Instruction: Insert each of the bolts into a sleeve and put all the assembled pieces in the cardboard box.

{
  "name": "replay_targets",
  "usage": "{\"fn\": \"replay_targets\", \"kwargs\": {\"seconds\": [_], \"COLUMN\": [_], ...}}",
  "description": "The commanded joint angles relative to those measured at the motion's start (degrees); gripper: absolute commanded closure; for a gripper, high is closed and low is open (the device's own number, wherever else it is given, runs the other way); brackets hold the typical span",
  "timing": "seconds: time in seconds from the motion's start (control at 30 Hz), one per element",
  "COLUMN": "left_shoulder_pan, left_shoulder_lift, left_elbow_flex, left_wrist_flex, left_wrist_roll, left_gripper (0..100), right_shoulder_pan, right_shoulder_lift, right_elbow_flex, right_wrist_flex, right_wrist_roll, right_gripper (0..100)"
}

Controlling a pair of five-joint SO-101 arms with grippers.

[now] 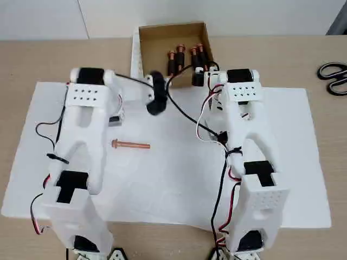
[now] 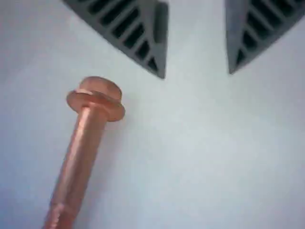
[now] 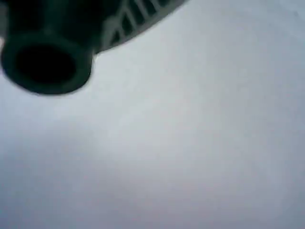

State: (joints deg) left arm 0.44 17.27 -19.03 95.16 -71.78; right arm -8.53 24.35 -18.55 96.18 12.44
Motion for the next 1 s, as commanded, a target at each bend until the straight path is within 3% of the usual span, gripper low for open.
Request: {"fn": "replay_targets", "kwargs": {"seconds": [0.0, 0.2, 0.33, 0.5, 0.67, 0.83, 0.97], "left_shoulder_pan": [-1.7, -3.0, -3.1, -5.3, -5.5, -0.5, 0.1], "left_shoulder_lift": [-1.1, -1.1, -3.2, -13.4, -27.2, -37.2, -38.7], "left_elbow_flex": [-10.2, -25.0, -33.0, -32.8, -21.3, 0.6, 16.5], "left_wrist_flex": [5.0, 5.2, 5.3, 5.3, 5.3, 5.1, -1.4], "left_wrist_roll": [4.7, 21.3, 39.4, 64.4, 82.2, 96.2, 111.6], "left_gripper": [92, 92, 92, 92, 92, 92, 92], "right_shoulder_pan": [0.2, 0.6, 0.6, 0.7, 1.5, 3.5, 3.6], "right_shoulder_lift": [-4.4, -8.7, -13.4, -16.9, -21.0, -24.8, -25.6], "right_elbow_flex": [-0.4, -0.4, -0.3, 1.0, 4.4, 6.2, 6.2], "right_wrist_flex": [0.4, 0.5, 0.6, 0.5, 0.4, 0.3, 0.3], "right_wrist_roll": [0.2, 0.2, 0.3, 0.4, 0.4, 0.4, 0.4], "right_gripper": [99.5, 99.5, 99.5, 99.5, 99.5, 99.5, 99.5]}}
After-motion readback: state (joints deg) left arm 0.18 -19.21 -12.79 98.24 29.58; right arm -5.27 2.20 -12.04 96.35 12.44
